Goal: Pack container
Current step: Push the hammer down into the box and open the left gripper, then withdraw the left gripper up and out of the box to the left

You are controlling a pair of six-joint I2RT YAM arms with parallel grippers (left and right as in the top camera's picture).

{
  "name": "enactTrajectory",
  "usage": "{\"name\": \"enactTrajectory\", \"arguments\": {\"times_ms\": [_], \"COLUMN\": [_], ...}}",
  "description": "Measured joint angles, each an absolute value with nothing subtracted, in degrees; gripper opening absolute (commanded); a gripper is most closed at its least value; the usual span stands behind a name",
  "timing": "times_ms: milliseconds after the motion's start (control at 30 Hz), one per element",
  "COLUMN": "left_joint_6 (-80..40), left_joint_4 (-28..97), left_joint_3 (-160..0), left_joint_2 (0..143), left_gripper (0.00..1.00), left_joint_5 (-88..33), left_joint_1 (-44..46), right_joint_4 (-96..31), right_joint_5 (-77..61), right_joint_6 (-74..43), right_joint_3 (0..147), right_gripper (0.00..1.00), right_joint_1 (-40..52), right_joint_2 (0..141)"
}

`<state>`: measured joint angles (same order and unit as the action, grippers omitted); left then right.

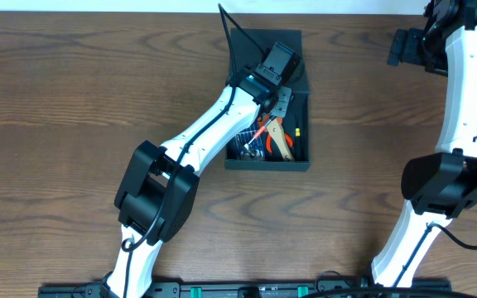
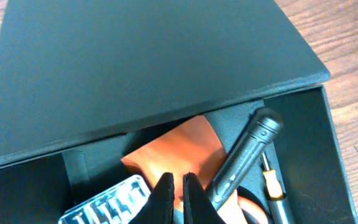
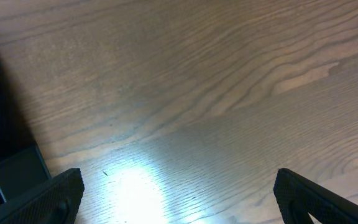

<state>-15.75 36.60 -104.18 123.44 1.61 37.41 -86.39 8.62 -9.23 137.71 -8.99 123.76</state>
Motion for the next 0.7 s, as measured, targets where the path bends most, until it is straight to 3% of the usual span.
{"name": "enactTrajectory", "arguments": {"times_ms": [700], "left_joint_6": [-16.8], "left_joint_4": [37.1], "left_joint_3": [-104.2], "left_joint_2": [127.9], "left_gripper": [0.06], "left_joint_5": [-1.6], "left_joint_1": [38.1], "right_joint_4": [-86.4], "right_joint_5": [8.6], "right_joint_6": [-9.2], "right_joint_3": [137.7], "right_gripper": [0.99], "right_joint_1": [-9.0], "right_joint_2": [123.8]}}
